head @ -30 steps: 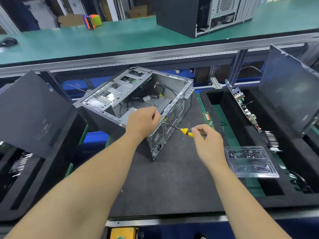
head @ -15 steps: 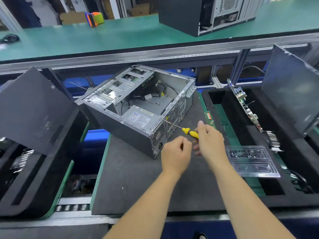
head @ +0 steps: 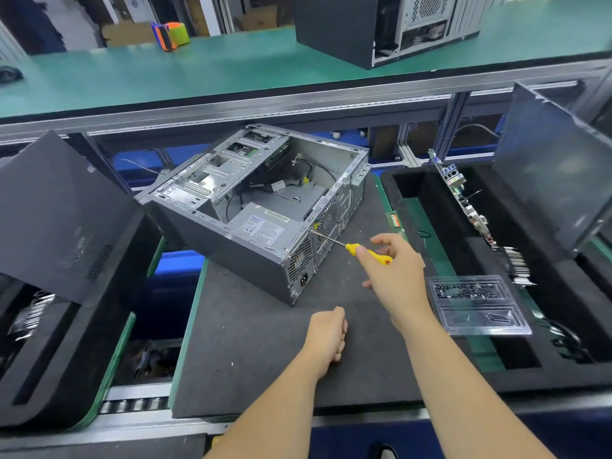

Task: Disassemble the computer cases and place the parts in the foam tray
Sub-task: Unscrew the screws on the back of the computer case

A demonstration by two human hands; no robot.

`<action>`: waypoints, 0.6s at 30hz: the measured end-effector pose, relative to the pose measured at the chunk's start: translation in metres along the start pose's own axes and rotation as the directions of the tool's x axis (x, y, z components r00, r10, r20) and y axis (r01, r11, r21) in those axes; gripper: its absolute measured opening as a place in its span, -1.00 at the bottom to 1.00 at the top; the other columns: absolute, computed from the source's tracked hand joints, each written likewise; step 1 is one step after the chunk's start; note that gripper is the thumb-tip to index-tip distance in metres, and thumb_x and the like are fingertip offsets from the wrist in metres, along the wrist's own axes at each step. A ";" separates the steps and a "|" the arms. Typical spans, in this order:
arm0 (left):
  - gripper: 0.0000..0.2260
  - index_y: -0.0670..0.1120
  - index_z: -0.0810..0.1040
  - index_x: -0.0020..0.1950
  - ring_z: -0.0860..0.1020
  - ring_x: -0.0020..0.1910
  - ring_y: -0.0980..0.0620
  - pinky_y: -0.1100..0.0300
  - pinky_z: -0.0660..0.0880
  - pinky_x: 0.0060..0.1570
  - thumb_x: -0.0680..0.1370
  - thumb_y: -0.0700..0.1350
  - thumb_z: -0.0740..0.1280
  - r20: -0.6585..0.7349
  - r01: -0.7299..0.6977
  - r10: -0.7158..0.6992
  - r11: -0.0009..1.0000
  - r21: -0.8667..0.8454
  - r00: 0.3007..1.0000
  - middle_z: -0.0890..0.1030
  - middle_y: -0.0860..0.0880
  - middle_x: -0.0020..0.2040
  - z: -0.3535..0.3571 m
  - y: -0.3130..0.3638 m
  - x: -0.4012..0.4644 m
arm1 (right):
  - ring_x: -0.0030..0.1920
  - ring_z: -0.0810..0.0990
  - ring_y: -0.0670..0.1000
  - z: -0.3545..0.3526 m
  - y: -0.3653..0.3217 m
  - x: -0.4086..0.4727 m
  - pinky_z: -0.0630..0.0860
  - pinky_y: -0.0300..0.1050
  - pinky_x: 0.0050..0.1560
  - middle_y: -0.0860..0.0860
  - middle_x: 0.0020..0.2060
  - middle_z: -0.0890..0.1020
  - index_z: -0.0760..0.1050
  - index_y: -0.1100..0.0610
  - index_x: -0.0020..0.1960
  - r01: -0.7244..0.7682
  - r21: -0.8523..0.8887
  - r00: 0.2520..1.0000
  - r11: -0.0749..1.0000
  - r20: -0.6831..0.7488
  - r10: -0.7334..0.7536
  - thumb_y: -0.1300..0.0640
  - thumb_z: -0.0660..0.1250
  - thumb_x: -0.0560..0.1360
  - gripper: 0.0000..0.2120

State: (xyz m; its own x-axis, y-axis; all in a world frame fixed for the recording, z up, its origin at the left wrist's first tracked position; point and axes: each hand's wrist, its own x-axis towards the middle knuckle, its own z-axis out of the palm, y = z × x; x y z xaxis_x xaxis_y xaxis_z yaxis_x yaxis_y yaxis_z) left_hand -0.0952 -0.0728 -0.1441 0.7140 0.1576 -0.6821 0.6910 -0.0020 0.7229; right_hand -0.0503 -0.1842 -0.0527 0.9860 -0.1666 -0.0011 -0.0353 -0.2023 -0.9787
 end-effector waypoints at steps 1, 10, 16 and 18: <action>-0.76 -0.03 0.29 -0.39 0.12 -0.58 0.03 0.30 0.05 -0.45 0.49 -0.15 0.14 0.005 -0.018 0.017 0.999 0.048 1.000 0.21 0.01 -0.51 0.001 0.000 -0.001 | -0.46 0.58 -0.07 0.000 0.000 0.000 0.61 0.03 -0.40 0.02 -0.10 0.60 0.49 -0.08 -0.07 -0.060 0.009 0.998 0.998 0.013 0.060 -0.06 0.37 0.55 -0.90; -0.74 -0.05 0.32 -0.42 0.15 -0.57 0.02 0.29 0.07 -0.48 0.48 -0.20 0.14 0.026 -0.038 0.037 0.999 0.032 0.999 0.24 0.00 -0.52 0.000 -0.003 -0.003 | -0.15 0.56 -0.24 -0.001 0.007 -0.003 0.41 -0.39 -0.19 -0.21 -0.24 0.62 0.57 -0.04 -0.15 0.074 -0.088 0.997 0.993 -0.026 -0.077 0.11 0.45 0.51 -0.90; -0.74 -0.09 0.47 -0.16 0.26 -0.53 0.03 0.26 0.19 -0.46 0.66 -0.04 0.14 0.001 -0.031 0.034 0.934 -0.356 0.999 0.42 -0.03 -0.40 0.028 0.033 -0.009 | -0.08 0.56 -0.13 -0.002 0.007 -0.001 0.46 -0.16 -0.08 -0.04 -0.09 0.59 0.55 -0.10 -0.07 0.073 -0.044 0.997 0.996 0.012 -0.073 0.20 0.52 0.41 -0.75; -0.70 -0.11 0.51 -0.04 0.41 -0.47 0.00 0.22 0.33 -0.43 0.70 0.03 0.11 -0.036 -0.084 0.079 0.760 -0.644 0.996 0.54 -0.09 -0.27 0.030 0.058 -0.013 | -0.02 0.59 -0.05 0.000 0.005 0.000 0.53 -0.04 -0.03 -0.02 -0.06 0.60 0.54 -0.08 -0.05 0.036 -0.056 0.999 0.998 0.022 -0.035 0.05 0.48 0.47 -0.88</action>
State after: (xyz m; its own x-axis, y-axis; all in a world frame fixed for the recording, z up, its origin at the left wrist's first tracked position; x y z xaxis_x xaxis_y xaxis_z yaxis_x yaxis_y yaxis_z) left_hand -0.0611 -0.1046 -0.0960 0.7620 0.1923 -0.6183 0.3932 0.6213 0.6778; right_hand -0.0505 -0.1852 -0.0580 0.9899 -0.1385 0.0288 -0.0085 -0.2615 -0.9652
